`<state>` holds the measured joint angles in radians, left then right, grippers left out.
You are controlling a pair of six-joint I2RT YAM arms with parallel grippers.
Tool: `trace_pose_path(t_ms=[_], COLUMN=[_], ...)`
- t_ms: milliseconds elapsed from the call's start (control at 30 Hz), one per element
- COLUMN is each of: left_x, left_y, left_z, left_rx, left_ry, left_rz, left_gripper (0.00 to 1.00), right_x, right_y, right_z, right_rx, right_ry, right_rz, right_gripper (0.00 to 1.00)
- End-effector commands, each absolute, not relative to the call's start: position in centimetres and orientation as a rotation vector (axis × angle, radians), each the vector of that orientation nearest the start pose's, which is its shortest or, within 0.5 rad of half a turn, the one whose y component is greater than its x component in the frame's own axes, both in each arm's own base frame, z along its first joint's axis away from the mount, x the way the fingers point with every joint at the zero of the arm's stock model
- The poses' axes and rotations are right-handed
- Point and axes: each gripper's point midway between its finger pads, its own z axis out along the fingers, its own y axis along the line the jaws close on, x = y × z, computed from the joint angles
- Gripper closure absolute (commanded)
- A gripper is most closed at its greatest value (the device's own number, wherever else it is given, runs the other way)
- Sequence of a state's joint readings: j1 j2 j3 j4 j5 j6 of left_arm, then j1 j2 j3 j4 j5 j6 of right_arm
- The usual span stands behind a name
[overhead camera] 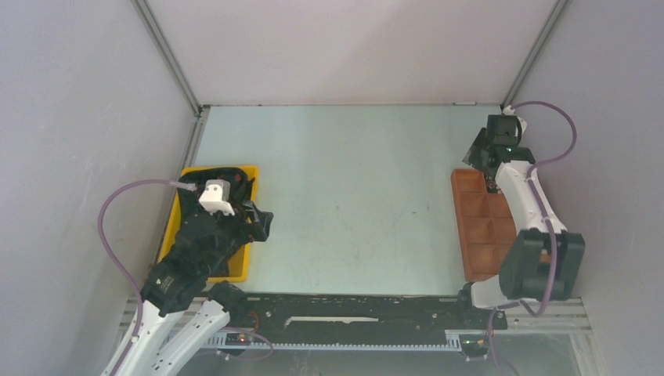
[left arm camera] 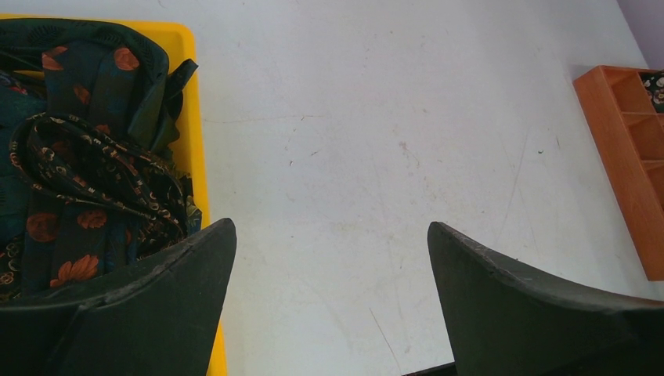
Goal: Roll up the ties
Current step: Reset both arms
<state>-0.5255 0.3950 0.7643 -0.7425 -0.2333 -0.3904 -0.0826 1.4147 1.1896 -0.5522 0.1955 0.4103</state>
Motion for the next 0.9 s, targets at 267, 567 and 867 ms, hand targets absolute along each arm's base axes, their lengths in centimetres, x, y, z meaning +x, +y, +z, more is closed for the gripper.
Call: trace_pose_path(t_ms=[267,567,867], left_x=[19.9,19.9,19.8], left_y=[-6.3,-4.6,-3.8], left_z=[22.4,22.9,21.3], left_rx=[-0.090,-0.147,-0.210], left_ry=[1.989,2.010,1.988], left_rz=[-0.239,-0.136,-0.118], left_gripper=[0.02,0.02,0.02], right_x=[35.9,35.1,33.3], right_y=[1.5,5.7,9.6], right_z=[29.4,29.8,24.7], right_rx=[0.410,0.387,0.278], right_ry=[1.952,1.807,1.870], right_rz=[0.393,0.800,0.898], right_gripper=[0.00,0.00,0.00])
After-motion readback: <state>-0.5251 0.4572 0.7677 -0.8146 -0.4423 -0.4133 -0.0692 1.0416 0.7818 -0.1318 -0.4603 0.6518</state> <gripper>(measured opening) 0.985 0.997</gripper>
